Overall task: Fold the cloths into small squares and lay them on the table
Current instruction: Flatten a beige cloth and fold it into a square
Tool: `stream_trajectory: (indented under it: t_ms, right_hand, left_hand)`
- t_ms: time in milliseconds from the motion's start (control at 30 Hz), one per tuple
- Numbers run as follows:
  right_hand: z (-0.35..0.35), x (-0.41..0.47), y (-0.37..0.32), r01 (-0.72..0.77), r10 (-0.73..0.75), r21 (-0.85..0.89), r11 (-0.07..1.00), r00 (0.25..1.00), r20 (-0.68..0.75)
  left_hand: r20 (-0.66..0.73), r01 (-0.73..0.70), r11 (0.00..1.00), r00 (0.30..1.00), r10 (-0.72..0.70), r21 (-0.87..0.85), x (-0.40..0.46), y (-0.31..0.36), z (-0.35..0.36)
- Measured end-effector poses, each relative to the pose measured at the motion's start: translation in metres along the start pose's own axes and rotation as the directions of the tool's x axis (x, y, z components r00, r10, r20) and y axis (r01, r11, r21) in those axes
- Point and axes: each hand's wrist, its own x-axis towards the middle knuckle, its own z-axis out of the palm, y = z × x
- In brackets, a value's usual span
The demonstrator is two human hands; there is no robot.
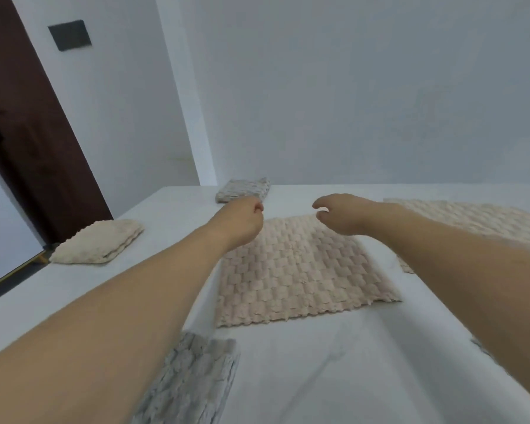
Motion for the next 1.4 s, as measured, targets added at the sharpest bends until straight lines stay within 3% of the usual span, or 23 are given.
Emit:
stream_trajectory:
  t_ms: [100,267,367,467,567,667,733,833,867,933,967,1033,1100,1133,1267,1333,1400]
  right_hand:
    - [0.036,0.04,-0.011,0.047,-0.047,-0.01,0.999,0.999,-0.013]
    - [0.087,0.07,0.003,0.008,-0.007,-0.065,0.998,1.0,0.021]
    - [0.079,0.071,0.039,-0.147,0.153,-0.09,0.985,0.987,0.056]
    - [0.067,0.069,0.054,-0.244,0.246,-0.158,0.957,0.969,-0.007]
    - [0.066,0.064,0.022,-0.081,0.067,-0.133,0.988,0.993,-0.1]
    - [0.077,0.047,0.006,0.077,-0.074,-0.089,0.993,0.997,0.033]
    - [0.08,0.035,0.025,0.0,0.003,-0.069,0.998,0.998,0.055]
    - [0.065,0.014,0.046,-0.178,0.18,-0.181,0.967,0.984,-0.006]
    - [0.058,0.005,0.044,-0.184,0.171,-0.228,0.956,0.982,-0.076]
    - [0.049,-0.017,0.029,-0.048,0.006,-0.221,0.974,0.982,-0.188]
    - [0.046,-0.03,0.019,0.054,-0.075,-0.134,0.99,0.984,-0.16]
    - [0.043,-0.057,0.0,0.154,-0.158,0.047,0.987,0.983,0.095]
    - [0.044,-0.071,-0.007,0.163,-0.148,-0.02,0.986,0.934,0.325]
    - [0.044,-0.075,-0.006,0.148,-0.109,-0.079,0.986,0.924,0.366]
    - [0.04,-0.098,-0.004,0.086,-0.018,-0.183,0.979,0.938,0.346]
    - [0.034,-0.108,-0.003,0.082,0.005,-0.279,0.957,0.955,0.298]
    - [0.02,-0.117,0.001,-0.018,0.115,-0.272,0.962,0.931,0.346]
  left_hand:
    - [0.019,0.003,1.0,1.0,-0.003,-0.001,0.038,0.003,0.043]
    - [0.197,-0.027,0.965,0.98,-0.026,0.26,0.067,-0.032,0.099]
    - [0.201,0.108,0.94,0.963,-0.18,0.323,0.069,-0.079,0.084]
    - [0.067,0.28,0.882,0.942,-0.328,0.38,0.064,-0.103,0.063]
    - [0.022,0.139,0.945,0.988,-0.152,0.294,0.051,-0.065,0.076]
    - [0.177,-0.038,0.971,0.984,-0.005,0.237,0.03,-0.041,0.092]
    - [0.2,0.026,0.949,0.975,-0.093,0.313,0.026,-0.058,0.085]
    - [0.071,0.178,0.846,0.967,-0.245,0.503,0.015,-0.073,0.049]
    - [0.043,0.141,0.862,0.982,-0.185,0.487,0.006,-0.068,0.039]
    - [0.122,-0.033,0.965,0.993,0.001,0.26,-0.023,-0.039,0.025]
    - [0.226,-0.116,0.984,0.971,0.083,0.137,-0.043,-0.02,0.022]
    - [0.43,-0.271,0.951,0.884,0.186,0.146,-0.073,0.008,0.024]
    - [0.446,-0.356,0.884,0.872,0.199,0.302,-0.083,0.014,0.031]
    - [0.406,-0.369,0.859,0.888,0.214,0.354,-0.081,0.014,0.034]
    - [0.337,-0.322,0.866,0.921,0.193,0.384,-0.078,0.013,0.041]
    - [0.378,-0.254,0.934,0.914,0.147,0.253,-0.081,0.017,0.037]
    - [0.487,-0.146,0.986,0.869,0.089,0.08,-0.085,0.022,0.027]
